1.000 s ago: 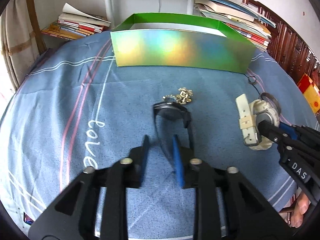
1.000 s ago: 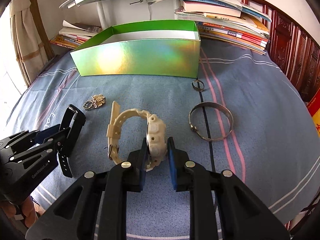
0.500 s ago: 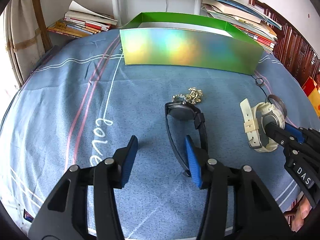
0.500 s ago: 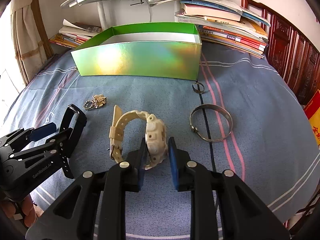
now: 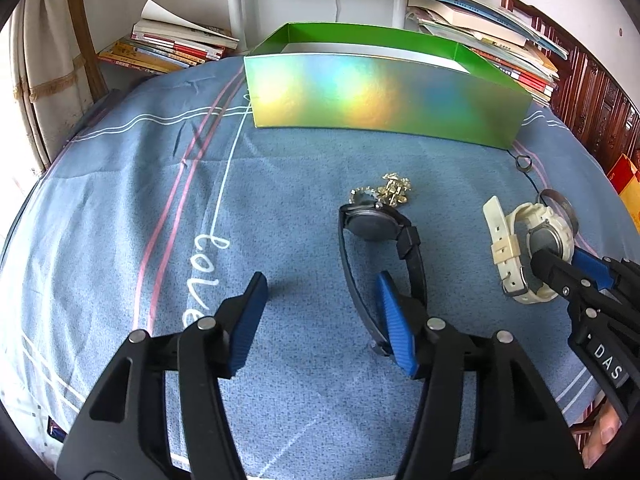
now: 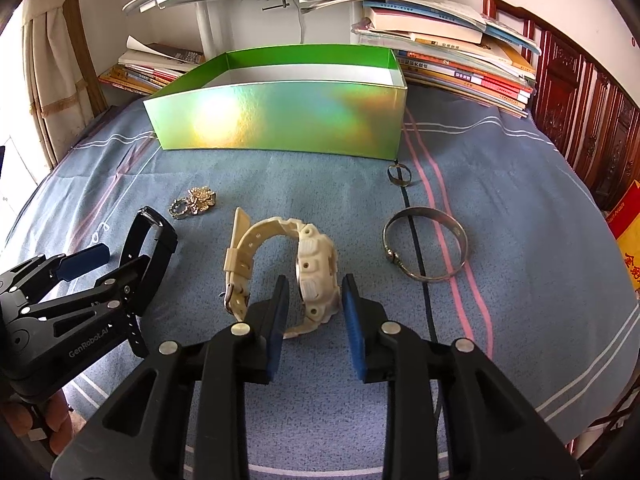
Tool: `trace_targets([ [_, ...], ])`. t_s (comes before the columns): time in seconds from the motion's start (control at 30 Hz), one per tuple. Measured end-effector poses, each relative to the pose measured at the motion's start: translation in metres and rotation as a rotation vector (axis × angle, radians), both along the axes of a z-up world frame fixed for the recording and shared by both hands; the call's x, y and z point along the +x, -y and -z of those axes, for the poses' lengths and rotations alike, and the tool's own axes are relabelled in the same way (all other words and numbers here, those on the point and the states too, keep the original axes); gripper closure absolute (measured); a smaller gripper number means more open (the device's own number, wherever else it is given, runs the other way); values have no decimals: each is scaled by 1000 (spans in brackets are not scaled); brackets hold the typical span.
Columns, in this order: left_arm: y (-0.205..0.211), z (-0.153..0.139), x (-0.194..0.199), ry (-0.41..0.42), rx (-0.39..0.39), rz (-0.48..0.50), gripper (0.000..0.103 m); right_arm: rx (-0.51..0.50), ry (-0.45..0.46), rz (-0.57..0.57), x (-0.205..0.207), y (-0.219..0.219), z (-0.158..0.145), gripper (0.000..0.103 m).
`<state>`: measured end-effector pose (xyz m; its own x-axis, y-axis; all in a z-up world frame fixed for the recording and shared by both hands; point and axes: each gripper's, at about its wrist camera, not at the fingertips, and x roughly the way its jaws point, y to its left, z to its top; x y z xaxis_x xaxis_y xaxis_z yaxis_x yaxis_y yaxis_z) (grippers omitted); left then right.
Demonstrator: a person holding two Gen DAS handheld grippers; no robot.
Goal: Organize jewelry
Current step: 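Close the right tool on the white watch while the left tool closes on the black strap watch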
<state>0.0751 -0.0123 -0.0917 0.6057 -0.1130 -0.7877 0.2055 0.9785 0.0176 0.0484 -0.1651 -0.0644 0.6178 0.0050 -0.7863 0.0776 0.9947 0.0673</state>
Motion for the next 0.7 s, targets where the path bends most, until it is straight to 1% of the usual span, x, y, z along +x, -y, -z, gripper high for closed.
trace_targets([
  [0.13, 0, 0, -2, -6, -1, 3, 44, -8, 0, -1, -1, -2, -2, 75],
  [0.27, 2, 0, -4, -6, 4, 5, 39, -15, -3, 5, -1, -3, -2, 75],
  [0.53, 5, 0, 1, -8, 13, 9, 37, -20, -17, 5, 1, -6, 1, 69],
  [0.67, 11, 1, 6, 0, 29, 15, 29, -14, -24, 5, 1, -6, 3, 69],
  [0.7, 11, 1, 7, 2, 27, 15, 29, -13, -25, 5, 1, -5, 4, 69],
])
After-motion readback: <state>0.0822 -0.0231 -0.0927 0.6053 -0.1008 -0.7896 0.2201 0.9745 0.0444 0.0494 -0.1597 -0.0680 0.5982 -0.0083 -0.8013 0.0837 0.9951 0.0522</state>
